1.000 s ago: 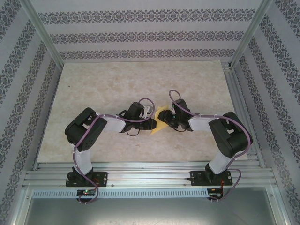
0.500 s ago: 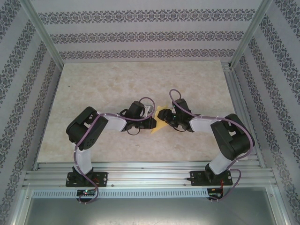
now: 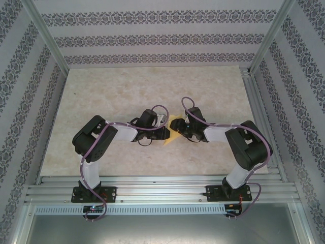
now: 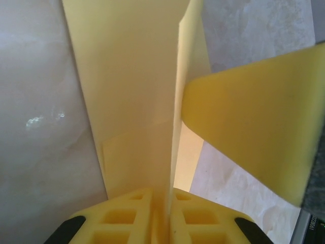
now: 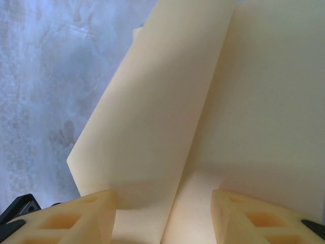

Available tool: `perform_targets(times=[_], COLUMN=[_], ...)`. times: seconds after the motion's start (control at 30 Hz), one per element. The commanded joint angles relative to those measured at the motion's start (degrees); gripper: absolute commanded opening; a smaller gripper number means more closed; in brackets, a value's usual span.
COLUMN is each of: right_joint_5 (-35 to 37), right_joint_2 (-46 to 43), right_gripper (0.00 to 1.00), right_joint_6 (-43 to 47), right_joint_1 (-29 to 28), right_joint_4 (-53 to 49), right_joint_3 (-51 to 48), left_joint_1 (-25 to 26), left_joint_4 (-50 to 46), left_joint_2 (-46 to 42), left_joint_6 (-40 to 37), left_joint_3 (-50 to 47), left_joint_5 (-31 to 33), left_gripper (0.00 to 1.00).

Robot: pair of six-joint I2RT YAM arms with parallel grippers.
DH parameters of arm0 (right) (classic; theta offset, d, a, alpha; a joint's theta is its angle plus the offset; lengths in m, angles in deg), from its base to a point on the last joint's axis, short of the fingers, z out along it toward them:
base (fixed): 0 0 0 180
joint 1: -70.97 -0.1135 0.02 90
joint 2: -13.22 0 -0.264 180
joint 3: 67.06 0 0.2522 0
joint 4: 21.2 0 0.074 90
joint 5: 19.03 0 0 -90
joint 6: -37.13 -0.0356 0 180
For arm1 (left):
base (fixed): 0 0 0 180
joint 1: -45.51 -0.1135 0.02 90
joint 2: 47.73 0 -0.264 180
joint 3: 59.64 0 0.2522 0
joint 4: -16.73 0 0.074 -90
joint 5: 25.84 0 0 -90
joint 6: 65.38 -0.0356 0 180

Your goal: Fold a paper plane with a square sheet of paper (pick it up from the middle)

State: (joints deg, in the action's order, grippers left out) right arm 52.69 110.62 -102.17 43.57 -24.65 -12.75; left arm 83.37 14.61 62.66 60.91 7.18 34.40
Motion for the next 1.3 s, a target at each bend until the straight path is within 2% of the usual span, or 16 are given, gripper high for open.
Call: perform_targets(times=[0.0,0.3,0.4,0.57,0.73,0.9,1.27], right_joint_5=[0.4,7.3,9.4,11.0,11.9,10.6,4.5], right_joint_2=[1.9,4.1,4.7,6.0,7.1,5.6,3.1], right_gripper=[0.52,0.47,0.46,0.45,0.45,0.45,0.44], right_joint_6=[1.5,2.0,2.0,1.9,1.7,1.1,-1.7], right_joint_1=[-0.7,-1.0,-1.4,-2.1,-2.8,-2.7,-1.2], right_joint_4=[-0.5,-11.2,-13.9,-16.7,-18.9,-15.0,-2.4], right_joint_3=[1.3,3.0,3.7,5.5,6.9,4.2,-1.9], left_joint_1=[-0.5,-2.0,-2.5,-2.8,-2.7,-2.8,-2.8], left_joint_4=[-2.0,-5.7,-6.9,-4.2,-0.5,3.4,3.2], left_joint_2=[1.1,-5.2,-7.7,-11.0,-10.1,-7.3,-2.4], left_joint_6=[-1.4,-2.0,-1.9,-0.4,0.7,2.1,0.5], left_joint_3=[1.2,-0.7,-2.0,-5.0,-5.7,-5.1,-1.5], left_joint_5=[-1.2,3.8,6.4,9.1,6.5,1.3,-3.3], left_gripper=[0.17,0.44,0.48,0.48,0.39,0.37,0.38])
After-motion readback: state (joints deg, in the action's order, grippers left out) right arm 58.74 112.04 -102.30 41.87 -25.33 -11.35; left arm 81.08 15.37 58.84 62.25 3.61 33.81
